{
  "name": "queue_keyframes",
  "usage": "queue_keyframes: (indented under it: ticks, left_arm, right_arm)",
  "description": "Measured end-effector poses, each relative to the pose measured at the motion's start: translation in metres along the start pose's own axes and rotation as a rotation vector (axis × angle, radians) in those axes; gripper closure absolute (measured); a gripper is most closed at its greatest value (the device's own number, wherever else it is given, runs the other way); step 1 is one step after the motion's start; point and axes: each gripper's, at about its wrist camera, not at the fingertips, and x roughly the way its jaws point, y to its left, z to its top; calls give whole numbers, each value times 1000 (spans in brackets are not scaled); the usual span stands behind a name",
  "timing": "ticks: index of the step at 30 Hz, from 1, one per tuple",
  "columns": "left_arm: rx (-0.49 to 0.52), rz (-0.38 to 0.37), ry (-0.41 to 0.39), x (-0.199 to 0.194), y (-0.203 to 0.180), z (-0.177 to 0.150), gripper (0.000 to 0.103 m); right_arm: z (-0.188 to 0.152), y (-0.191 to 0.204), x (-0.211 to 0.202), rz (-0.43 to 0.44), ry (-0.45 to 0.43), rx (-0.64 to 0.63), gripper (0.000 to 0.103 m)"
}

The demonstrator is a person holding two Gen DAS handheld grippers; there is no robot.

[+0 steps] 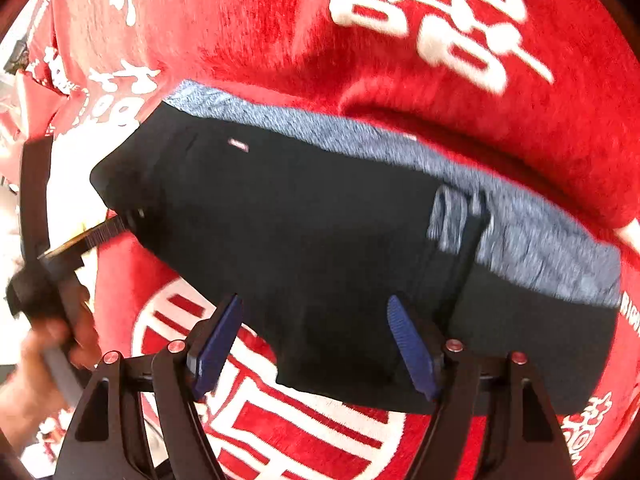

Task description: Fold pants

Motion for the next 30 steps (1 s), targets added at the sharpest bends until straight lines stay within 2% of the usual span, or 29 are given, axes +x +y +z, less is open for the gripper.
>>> queue_keyframes:
  ticks: [2,4,8,12,15,18,24,27,30]
  left_arm:
    - [84,40,-38,-8,-9,-7,71]
    - [116,60,-46,-9,-11,-11,71]
    - [59,25,-18,-5,0,-9,71]
    - [76,35,-27,-4,-10,-11,71]
    - [64,34,-21,-2,-11,-7,71]
    - [48,28,-14,2,-8,-4,71]
    - [38,22,-9,6,-5,-2,70]
    - [52,31,-13,10,-4,0,70]
    - [94,68,-28,8,-12,-3,70]
  right_arm:
    - [24,11,-17,7,-22,-44,24]
    - [43,25,-29,25,-45,-86,24]
    - [78,60,-46,79,-98,-156,24]
    - [103,75,-41,142,-94,-157,24]
    - [107,87,-28,137,-46,-159,24]
    - [113,92,-13,121,45,-171,24]
    - [119,97,1,146,66,-164,24]
    - [120,106,5,100,58,-212,24]
    - [123,118,18,89,134,-239,24]
